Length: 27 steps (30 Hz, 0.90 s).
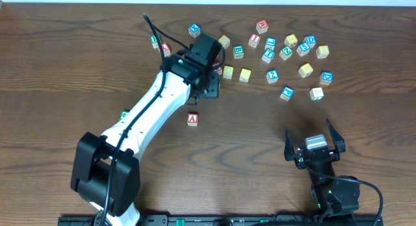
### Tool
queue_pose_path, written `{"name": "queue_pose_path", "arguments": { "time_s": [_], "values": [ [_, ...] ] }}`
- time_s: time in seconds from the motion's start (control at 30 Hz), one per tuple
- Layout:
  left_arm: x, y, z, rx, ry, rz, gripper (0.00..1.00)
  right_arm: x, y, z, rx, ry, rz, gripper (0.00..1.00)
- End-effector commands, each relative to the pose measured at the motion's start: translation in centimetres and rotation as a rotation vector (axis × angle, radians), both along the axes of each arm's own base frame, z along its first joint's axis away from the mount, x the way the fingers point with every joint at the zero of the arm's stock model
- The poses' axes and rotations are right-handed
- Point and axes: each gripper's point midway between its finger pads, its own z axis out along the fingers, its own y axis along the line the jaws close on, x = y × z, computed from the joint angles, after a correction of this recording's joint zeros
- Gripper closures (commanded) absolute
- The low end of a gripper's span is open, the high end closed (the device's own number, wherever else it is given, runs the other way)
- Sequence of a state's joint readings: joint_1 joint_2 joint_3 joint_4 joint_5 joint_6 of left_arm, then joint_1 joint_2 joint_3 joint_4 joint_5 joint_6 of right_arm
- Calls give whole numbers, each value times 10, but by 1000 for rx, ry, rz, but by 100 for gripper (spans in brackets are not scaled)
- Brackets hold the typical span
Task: Spell out AI2
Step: 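Move the left gripper back over the red-bordered I block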
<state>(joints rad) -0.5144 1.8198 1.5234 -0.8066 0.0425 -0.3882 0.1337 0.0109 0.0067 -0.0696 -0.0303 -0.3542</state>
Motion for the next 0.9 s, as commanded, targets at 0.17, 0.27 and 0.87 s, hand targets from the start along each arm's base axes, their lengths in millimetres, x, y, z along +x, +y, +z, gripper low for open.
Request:
{"name": "queue_pose_path", "arguments": {
  "time_s": [0.17, 0.27, 0.87],
  "values": [
    [44, -9, 57, -109, -115, 128, 44, 0, 0, 0, 9, 0, 1, 1],
    [58, -9, 51, -99, -87, 159, 44, 0, 0, 0, 10, -1, 1, 1],
    [111, -28, -3, -109, -25, 331, 45, 0, 0, 0, 10, -1, 1, 1]
  ]
}}
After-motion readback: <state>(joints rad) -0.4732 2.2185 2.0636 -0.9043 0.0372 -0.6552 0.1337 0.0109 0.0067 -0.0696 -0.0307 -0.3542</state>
